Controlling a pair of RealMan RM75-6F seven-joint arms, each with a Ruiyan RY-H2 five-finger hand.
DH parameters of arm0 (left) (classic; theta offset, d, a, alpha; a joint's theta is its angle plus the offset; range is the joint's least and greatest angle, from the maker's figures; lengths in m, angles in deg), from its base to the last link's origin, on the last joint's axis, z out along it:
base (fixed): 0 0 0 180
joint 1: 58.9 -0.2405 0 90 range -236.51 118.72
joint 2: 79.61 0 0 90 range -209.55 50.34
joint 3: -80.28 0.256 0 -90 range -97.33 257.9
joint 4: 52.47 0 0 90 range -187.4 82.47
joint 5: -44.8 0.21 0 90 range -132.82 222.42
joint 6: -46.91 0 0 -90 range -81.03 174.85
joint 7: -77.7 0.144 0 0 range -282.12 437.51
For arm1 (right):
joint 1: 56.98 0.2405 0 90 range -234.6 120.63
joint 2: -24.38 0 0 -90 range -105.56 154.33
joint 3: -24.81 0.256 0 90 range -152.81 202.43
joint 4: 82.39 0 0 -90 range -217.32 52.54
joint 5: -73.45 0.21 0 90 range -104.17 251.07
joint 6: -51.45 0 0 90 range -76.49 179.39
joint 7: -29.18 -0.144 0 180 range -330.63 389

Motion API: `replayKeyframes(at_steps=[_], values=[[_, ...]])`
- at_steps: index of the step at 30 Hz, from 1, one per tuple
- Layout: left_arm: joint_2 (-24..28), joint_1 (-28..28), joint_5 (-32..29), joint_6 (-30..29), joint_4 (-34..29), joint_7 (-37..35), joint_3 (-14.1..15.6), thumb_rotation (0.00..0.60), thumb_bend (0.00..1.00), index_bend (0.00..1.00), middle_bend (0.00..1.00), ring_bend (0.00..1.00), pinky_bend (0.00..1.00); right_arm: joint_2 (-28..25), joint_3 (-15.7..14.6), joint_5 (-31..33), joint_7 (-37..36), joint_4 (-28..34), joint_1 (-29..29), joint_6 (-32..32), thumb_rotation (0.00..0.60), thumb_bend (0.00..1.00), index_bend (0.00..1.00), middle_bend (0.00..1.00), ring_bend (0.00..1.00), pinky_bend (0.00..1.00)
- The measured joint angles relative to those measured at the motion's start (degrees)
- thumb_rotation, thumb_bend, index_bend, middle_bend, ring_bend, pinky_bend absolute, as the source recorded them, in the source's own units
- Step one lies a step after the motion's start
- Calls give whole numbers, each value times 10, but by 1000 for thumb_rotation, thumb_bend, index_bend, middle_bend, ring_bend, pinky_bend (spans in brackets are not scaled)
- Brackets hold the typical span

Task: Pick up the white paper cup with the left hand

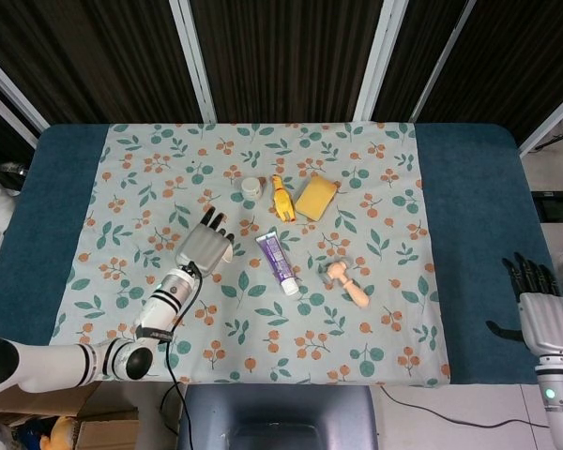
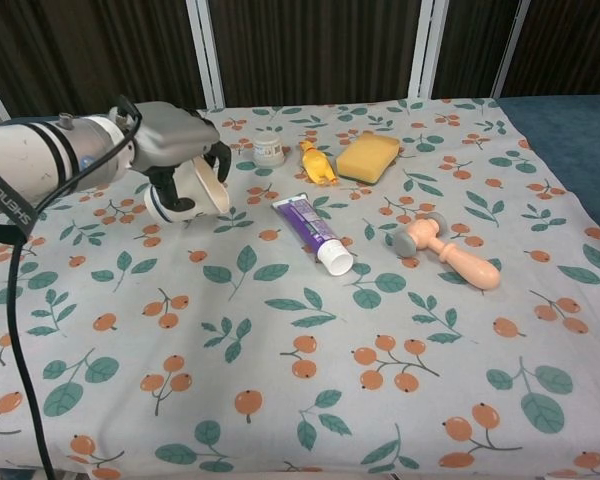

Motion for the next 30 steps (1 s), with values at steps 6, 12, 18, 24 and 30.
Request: replayKeyframes(at_steps=[6, 12, 18, 24, 30], values=[[-2, -69, 100, -45, 17, -229, -19, 600, 368, 344, 342, 59, 44, -7, -4, -5, 5, 26, 2, 5, 600, 217, 0, 0, 0, 0], [-53, -147, 200, -104, 127, -514, -37, 600, 366, 344, 342, 63, 48, -9, -7, -11, 16, 39, 3, 0, 600, 217, 0, 0, 0, 0], [-130, -212, 261, -134, 291, -680, -54, 600, 366, 334, 336, 68, 56, -14, -8, -12, 17, 49, 1, -3, 600, 217, 0, 0, 0, 0], [-203, -247, 294, -137, 406, -764, -67, 600, 365, 303, 305, 58, 61, -19, -10, -15, 14, 56, 1, -3, 600, 217, 0, 0, 0, 0], [-225, -258, 324, -119, 449, -807, -68, 600, 366, 62, 46, 1, 38, -20, -8, -9, 15, 55, 0, -4, 600, 217, 0, 0, 0, 0]])
